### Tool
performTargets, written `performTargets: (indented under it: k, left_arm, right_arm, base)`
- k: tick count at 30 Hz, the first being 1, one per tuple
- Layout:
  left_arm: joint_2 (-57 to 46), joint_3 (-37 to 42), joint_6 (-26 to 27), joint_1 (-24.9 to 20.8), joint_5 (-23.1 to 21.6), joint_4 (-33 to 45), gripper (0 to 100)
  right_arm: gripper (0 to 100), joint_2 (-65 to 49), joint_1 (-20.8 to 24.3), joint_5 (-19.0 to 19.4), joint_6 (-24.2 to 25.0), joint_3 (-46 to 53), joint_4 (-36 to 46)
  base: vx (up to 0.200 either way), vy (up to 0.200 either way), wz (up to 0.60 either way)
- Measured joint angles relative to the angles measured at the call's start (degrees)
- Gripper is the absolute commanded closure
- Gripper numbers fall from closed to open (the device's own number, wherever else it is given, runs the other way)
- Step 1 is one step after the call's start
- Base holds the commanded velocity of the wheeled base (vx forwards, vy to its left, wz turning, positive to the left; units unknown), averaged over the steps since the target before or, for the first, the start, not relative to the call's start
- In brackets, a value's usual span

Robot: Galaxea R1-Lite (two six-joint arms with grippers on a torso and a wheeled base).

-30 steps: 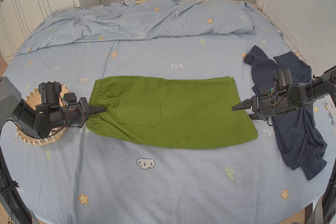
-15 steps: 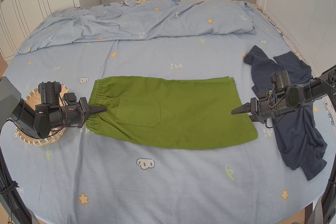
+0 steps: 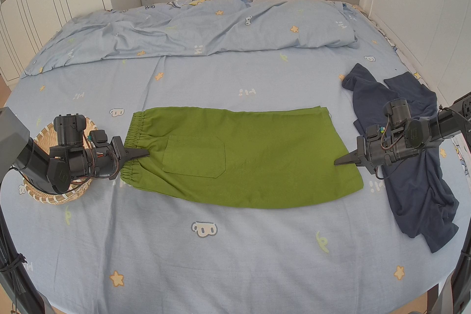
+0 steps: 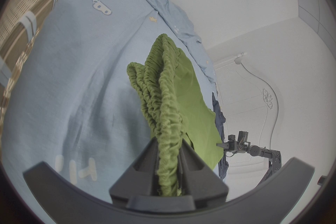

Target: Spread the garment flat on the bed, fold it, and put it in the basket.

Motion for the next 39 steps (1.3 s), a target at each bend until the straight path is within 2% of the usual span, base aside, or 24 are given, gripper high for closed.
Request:
performTargets:
  k: [4, 10, 16, 23, 29, 39]
  left_arm:
    - [-0.11, -0.24, 0.06, 0.04, 0.02, 2.79, 100]
    - [-1.99, -2.10, 1.00, 0.65, -0.06, 14.80, 100]
    - [-5.99, -3.47, 5.42, 2.02, -0.15, 26.90, 100]
    - [-11.54, 1.62, 9.05, 2.76, -0.11, 29.96, 100]
    - [-15.91, 11.69, 13.40, 2.95, 0.24, 30.24, 100]
    - [-20.78, 30.49, 22.53, 4.30, 0.52, 28.05, 100]
  right_arm:
    - [100, -0.96, -0.11, 0.00, -0.02, 0.16, 1.23]
    - [100, -4.73, 0.01, 0.00, -0.74, 0.52, 7.20]
    - [100, -9.75, -0.29, -0.04, -4.30, 2.17, 14.79]
    - [100, -15.15, -0.40, -0.37, -7.91, 11.58, 15.91]
    - [100, -18.54, 0.00, -0.48, -9.62, 25.47, 9.47]
    - [100, -21.33, 1.99, -0.44, -10.40, 47.88, -11.76]
  base:
    - [0.000, 0.000, 0.00]
    - [0.000, 0.000, 0.00]
    - [0.000, 0.000, 0.00]
    - [0.000, 0.000, 0.00]
    - [0.000, 0.000, 0.00]
    - [0.000, 0.000, 0.00]
